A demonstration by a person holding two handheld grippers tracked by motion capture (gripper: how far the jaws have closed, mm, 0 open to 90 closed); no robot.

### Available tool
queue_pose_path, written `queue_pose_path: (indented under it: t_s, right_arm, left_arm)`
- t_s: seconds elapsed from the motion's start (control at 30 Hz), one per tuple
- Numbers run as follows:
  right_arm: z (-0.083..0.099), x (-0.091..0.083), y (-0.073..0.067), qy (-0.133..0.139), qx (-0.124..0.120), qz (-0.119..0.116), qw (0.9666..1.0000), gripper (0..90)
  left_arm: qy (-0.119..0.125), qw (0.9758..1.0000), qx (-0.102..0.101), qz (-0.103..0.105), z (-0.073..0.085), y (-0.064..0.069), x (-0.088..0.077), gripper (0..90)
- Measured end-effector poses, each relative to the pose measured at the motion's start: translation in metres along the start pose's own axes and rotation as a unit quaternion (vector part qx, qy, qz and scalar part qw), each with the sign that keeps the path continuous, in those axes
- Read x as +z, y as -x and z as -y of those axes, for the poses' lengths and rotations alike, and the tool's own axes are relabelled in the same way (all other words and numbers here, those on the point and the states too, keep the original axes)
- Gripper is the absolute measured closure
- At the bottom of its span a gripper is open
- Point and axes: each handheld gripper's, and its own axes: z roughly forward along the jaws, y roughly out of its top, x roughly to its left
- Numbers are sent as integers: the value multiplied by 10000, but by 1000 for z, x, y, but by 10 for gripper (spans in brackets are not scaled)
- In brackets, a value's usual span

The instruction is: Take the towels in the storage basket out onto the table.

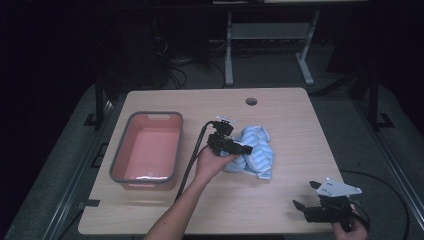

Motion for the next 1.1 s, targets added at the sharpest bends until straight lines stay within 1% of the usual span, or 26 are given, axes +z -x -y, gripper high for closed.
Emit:
queue_pose_path:
  t_s: [0.1, 0.17, 0.27, 0.37, 0.63, 0.73, 0.83, 0.87, 1.1]
  right_arm:
    - [0, 0, 0, -12, 24, 12, 10000, 138]
    - [0, 0, 1, -9, 22, 27, 10000, 139]
    - [0, 0, 1, -7, 19, 37, 10000, 138]
    - [0, 0, 1, -36, 6, 38, 10000, 138]
    - [0, 1, 2, -43, 11, 68, 10000, 138]
    - [0, 2, 2, -64, 14, 63, 10000, 138]
    - [0, 3, 2, -66, 13, 63, 10000, 138]
    - [0, 3, 2, -68, 16, 64, 10000, 138]
    - [0, 3, 2, -58, 9, 78, 10000, 138]
  left_arm:
    - [53, 10000, -5, 2, 1, 0, -5, 300]
    - [91, 9999, -5, -52, 2, -1, -7, 298]
    - [85, 10000, -44, -19, 5, -4, -12, 299]
    - [72, 10000, -2, -48, 8, -5, -17, 297]
    - [144, 9999, -22, -27, 17, -7, -28, 299]
    - [147, 9999, 20, 0, 21, -6, -31, 299]
    - [178, 9998, 18, 39, 24, -4, -34, 299]
    - [169, 9998, 49, 44, 24, -3, -35, 298]
    - [137, 9998, 151, 18, 35, 0, -40, 297]
